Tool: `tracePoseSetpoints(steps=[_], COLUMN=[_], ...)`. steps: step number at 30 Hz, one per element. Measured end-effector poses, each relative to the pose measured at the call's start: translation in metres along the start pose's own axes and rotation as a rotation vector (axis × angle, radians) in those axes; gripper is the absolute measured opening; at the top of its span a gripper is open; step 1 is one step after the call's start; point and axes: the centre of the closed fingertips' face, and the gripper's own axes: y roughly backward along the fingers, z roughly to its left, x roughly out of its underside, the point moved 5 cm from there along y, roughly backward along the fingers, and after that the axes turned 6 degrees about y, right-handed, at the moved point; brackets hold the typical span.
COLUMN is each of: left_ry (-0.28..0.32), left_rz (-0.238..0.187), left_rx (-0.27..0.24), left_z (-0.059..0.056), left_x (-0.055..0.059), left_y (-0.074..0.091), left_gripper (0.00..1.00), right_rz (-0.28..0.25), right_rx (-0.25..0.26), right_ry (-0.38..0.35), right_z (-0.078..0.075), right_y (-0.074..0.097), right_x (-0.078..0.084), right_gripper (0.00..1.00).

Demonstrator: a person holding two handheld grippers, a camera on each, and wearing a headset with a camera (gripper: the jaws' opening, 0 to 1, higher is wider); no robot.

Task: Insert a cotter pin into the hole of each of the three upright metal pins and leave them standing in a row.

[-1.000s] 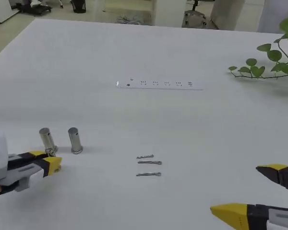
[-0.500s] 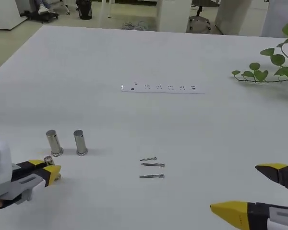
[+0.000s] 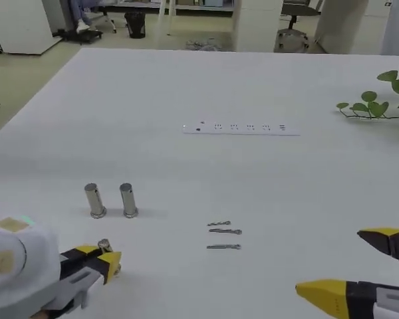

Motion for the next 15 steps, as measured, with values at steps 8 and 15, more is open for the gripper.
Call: tracePoseSetpoints(steps=[8, 15], left_ry=[0.020, 0.007], left_rz=[0.008, 0.021], left_rx=[-0.046, -0.040], left_z=[-0.002, -0.010], left_x=[0.011, 0.017], left_y=[0.000, -0.002], left_gripper=[0.05, 0.05], right_rz=[-0.007, -0.006], right_rx=[-0.008, -0.014], right_ry=[0.002, 0.006], right_z=[-0.001, -0.001], right_y=[-0.003, -0.005], right_x=[-0.002, -0.003], right_gripper=[0.83, 0.82])
